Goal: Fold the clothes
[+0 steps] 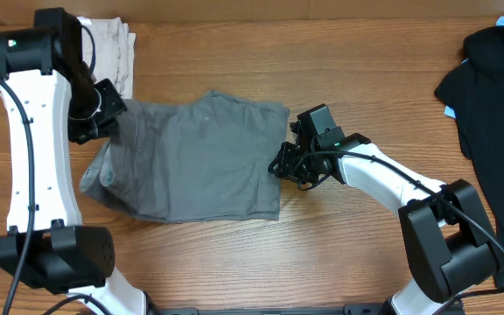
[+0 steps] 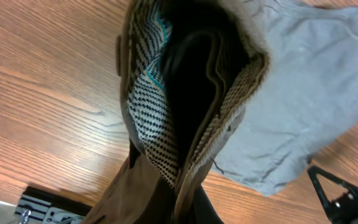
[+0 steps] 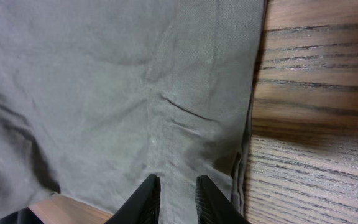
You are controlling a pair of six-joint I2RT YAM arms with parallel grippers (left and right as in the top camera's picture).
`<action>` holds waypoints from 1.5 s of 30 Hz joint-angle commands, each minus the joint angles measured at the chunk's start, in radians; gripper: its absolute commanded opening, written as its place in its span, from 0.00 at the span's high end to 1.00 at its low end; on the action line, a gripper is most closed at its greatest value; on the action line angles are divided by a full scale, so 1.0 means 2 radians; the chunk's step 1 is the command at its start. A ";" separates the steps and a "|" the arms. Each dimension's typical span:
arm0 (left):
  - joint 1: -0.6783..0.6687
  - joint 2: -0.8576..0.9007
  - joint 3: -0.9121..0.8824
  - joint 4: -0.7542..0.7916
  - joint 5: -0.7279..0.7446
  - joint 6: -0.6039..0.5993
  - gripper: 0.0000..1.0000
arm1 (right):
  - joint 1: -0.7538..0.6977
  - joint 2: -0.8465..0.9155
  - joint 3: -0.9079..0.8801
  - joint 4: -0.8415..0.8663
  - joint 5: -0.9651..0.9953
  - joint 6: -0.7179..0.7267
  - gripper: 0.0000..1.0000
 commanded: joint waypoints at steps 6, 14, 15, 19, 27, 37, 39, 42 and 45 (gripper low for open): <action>-0.038 -0.021 0.008 -0.001 0.042 -0.022 0.96 | 0.022 0.018 -0.003 0.014 0.002 0.005 0.78; -0.089 -0.021 0.009 0.003 0.062 -0.046 0.96 | 0.033 0.028 -0.003 0.013 0.039 0.014 0.78; -0.095 -0.021 0.009 0.005 0.066 -0.046 0.96 | 0.033 0.028 -0.003 0.011 0.041 0.014 0.78; -0.126 -0.021 0.008 0.018 0.069 -0.046 0.96 | 0.033 0.030 -0.003 0.009 0.041 0.015 0.78; -0.185 -0.019 0.008 0.040 0.059 -0.046 0.96 | 0.033 0.058 -0.003 0.009 0.040 0.015 0.78; -0.225 0.009 -0.052 0.075 0.051 -0.027 0.95 | 0.033 0.061 -0.002 0.006 0.029 0.015 0.78; -0.226 0.015 -0.064 0.085 0.051 -0.020 0.96 | 0.033 0.061 -0.002 0.005 0.029 0.015 0.78; -0.226 0.021 -0.079 0.107 0.051 -0.009 0.96 | 0.032 0.061 -0.002 0.001 0.028 0.015 0.77; -0.226 0.025 -0.088 0.132 0.054 -0.001 0.96 | 0.025 0.061 0.000 -0.004 0.012 0.015 0.77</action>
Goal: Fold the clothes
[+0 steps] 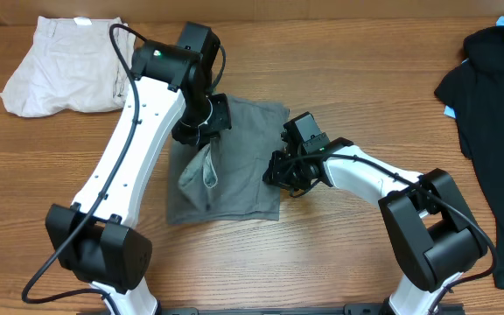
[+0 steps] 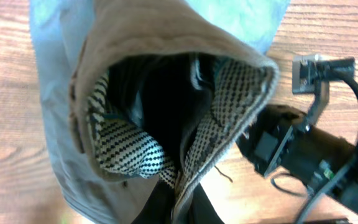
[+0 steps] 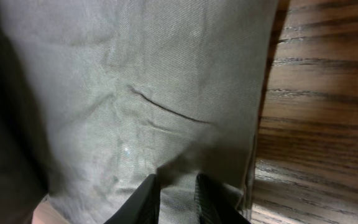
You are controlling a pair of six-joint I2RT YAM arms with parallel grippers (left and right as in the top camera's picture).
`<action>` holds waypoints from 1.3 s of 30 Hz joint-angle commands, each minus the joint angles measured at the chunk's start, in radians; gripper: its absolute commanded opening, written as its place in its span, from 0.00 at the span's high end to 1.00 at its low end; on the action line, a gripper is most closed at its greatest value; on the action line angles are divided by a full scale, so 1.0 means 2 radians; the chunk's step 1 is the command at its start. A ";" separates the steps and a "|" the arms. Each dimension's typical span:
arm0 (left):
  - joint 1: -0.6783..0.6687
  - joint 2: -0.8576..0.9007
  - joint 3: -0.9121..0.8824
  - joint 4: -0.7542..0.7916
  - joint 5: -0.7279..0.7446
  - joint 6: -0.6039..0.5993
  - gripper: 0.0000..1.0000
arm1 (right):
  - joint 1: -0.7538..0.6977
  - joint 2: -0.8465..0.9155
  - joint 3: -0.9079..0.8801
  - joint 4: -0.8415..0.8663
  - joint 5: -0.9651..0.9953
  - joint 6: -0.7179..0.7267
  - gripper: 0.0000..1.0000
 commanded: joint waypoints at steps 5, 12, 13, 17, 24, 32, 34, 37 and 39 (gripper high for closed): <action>-0.004 0.009 -0.023 0.055 0.003 0.026 0.94 | -0.021 0.020 0.000 -0.023 -0.017 -0.001 0.77; -0.004 0.009 -0.064 0.099 0.005 0.026 0.92 | -0.038 0.020 0.001 -0.039 -0.029 -0.020 0.76; -0.005 0.009 -0.071 0.103 0.008 0.026 0.92 | -0.039 0.020 0.002 -0.041 -0.030 -0.025 0.77; -0.004 0.010 -0.092 0.114 0.021 0.043 0.92 | -0.042 0.020 0.014 -0.054 -0.029 -0.030 0.77; -0.005 0.009 -0.104 0.120 0.065 0.090 0.85 | -0.042 0.020 0.036 -0.064 -0.029 -0.038 0.76; -0.004 0.009 -0.104 0.121 0.076 0.107 0.42 | -0.064 0.014 0.079 -0.122 -0.015 -0.043 0.82; -0.001 0.009 -0.100 0.117 0.076 0.107 0.42 | -0.082 0.006 0.103 -0.157 -0.002 -0.047 0.84; 0.013 0.009 -0.083 0.097 0.073 0.106 0.41 | -0.119 -0.012 0.158 -0.228 -0.001 -0.092 0.84; 0.025 0.009 -0.078 0.086 0.065 0.106 0.40 | -0.134 -0.017 0.185 -0.261 -0.003 -0.108 0.84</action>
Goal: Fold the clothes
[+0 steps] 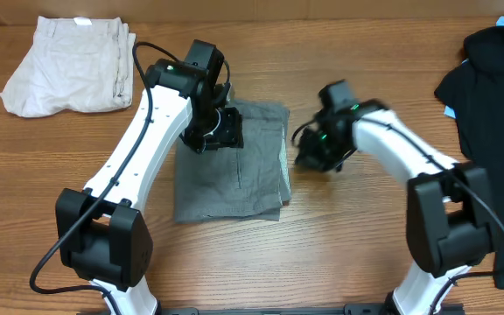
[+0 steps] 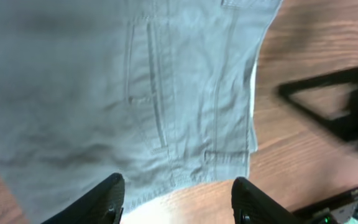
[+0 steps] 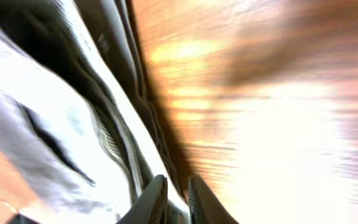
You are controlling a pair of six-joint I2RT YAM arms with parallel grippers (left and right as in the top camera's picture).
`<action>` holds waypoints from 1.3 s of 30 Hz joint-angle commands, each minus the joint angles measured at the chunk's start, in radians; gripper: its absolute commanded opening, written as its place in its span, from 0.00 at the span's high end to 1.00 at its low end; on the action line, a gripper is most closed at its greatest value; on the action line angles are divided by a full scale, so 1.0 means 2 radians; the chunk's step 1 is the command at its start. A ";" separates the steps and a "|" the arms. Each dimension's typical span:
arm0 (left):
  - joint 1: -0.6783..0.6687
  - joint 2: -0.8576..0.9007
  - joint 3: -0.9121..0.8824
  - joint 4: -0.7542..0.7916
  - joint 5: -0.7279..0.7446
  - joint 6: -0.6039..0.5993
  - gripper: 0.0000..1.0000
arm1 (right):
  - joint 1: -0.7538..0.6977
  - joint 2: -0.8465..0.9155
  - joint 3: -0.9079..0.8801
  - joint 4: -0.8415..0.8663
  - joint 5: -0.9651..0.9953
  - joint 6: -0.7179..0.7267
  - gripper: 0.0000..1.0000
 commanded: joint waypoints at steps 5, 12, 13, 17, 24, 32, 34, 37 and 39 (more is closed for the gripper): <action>0.050 0.003 0.014 -0.029 -0.038 0.006 0.44 | -0.033 -0.031 0.075 -0.055 -0.009 -0.056 0.84; 0.060 0.027 -0.017 -0.014 -0.038 0.005 0.74 | 0.022 -0.031 0.073 0.009 -0.046 -0.067 0.83; 0.060 0.035 -0.020 -0.015 -0.038 0.004 0.81 | 0.030 -0.031 0.073 0.017 -0.047 -0.067 0.83; 0.061 0.070 -0.023 -0.006 -0.037 -0.006 0.96 | 0.048 -0.024 0.071 0.052 -0.051 -0.063 0.93; 0.062 0.112 -0.023 0.068 -0.032 -0.009 0.96 | 0.052 0.026 0.070 0.125 -0.088 -0.045 0.96; 0.068 0.126 -0.023 0.118 -0.044 -0.009 0.95 | 0.049 0.096 0.070 0.152 -0.059 -0.046 0.96; 0.073 0.126 -0.023 0.121 -0.063 -0.009 0.96 | 0.043 0.111 0.070 0.152 -0.048 -0.041 0.96; 0.082 0.126 -0.023 0.129 -0.090 -0.009 0.95 | 0.031 0.131 0.070 0.157 -0.045 -0.028 0.96; 0.086 0.126 -0.023 0.137 -0.102 -0.009 0.94 | 0.024 0.140 0.070 0.158 -0.035 -0.025 0.96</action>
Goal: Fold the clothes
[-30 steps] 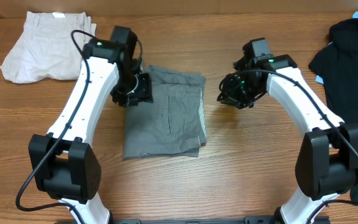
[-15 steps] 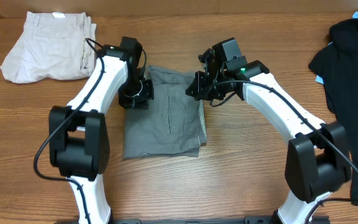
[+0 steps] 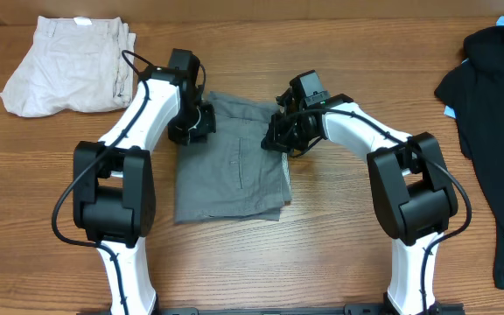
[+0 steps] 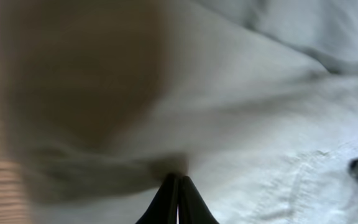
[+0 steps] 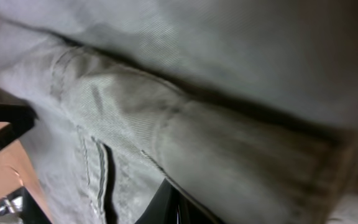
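Observation:
The grey shorts (image 3: 230, 175) lie folded in half at the table's middle, a pocket seam facing up. My left gripper (image 3: 189, 124) sits at their far left corner, and my right gripper (image 3: 280, 140) at their far right corner. In the left wrist view the left gripper (image 4: 178, 180) is shut, with grey cloth (image 4: 260, 124) puckered at its tips. In the right wrist view the right gripper (image 5: 168, 190) is shut under a thick fold of the shorts (image 5: 135, 93).
A folded beige garment (image 3: 68, 66) lies at the back left. A black garment (image 3: 493, 87) is spread along the right edge, with a blue item at the far right corner. Bare wooden table (image 3: 339, 254) surrounds the shorts.
My left gripper was open above the folded shorts and is now shut at their far left corner. My right gripper was off the right edge and is now shut at the far right corner.
My left gripper held the shorts' left side raised while my right pressed on their right edge. Then the left held that side over the middle. Then the shorts lay folded in half, left gripper open, right withdrawn. Now both are shut at the far corners.

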You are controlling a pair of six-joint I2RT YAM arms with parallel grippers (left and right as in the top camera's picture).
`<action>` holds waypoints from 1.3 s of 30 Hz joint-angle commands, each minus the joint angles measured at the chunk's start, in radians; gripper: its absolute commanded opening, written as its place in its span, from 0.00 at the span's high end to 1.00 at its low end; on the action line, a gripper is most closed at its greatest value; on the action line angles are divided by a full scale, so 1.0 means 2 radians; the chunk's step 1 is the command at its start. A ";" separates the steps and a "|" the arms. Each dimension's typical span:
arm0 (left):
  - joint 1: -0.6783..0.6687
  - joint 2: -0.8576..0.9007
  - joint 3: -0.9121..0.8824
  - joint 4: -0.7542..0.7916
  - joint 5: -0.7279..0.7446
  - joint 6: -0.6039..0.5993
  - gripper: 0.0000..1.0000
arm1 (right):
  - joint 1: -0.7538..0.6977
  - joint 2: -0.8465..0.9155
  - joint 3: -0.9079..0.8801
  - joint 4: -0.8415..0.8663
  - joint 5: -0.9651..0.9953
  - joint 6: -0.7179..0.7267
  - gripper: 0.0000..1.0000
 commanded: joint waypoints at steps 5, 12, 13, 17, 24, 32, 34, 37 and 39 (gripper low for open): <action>0.020 0.005 -0.006 0.026 -0.070 -0.005 0.93 | -0.031 0.024 0.004 -0.018 0.058 0.014 0.96; 0.031 0.004 -0.056 0.096 -0.051 -0.013 0.89 | -0.029 0.024 0.005 -0.026 0.059 0.021 0.96; 0.032 0.005 -0.063 0.105 -0.051 -0.013 0.89 | -0.029 0.024 0.005 -0.026 0.059 0.021 0.96; 0.043 0.004 -0.074 0.112 -0.070 -0.013 0.90 | -0.029 0.024 0.005 -0.039 0.071 0.022 0.96; 0.084 -0.001 0.006 0.003 -0.093 -0.013 0.96 | -0.045 -0.019 0.036 -0.108 0.121 0.023 0.96; 0.096 -0.009 0.184 -0.176 -0.067 -0.016 0.96 | -0.046 -0.121 0.097 -0.226 0.167 0.019 0.96; 0.089 -0.012 0.211 -0.214 -0.034 -0.010 0.95 | -0.042 -0.144 0.097 -0.250 0.166 0.017 0.89; 0.073 -0.013 0.221 -0.272 -0.001 0.005 0.89 | -0.035 -0.162 0.097 -0.303 0.163 0.007 0.63; 0.056 -0.012 0.213 -0.307 0.006 0.011 0.89 | -0.028 -0.162 0.095 -0.337 0.147 -0.003 0.66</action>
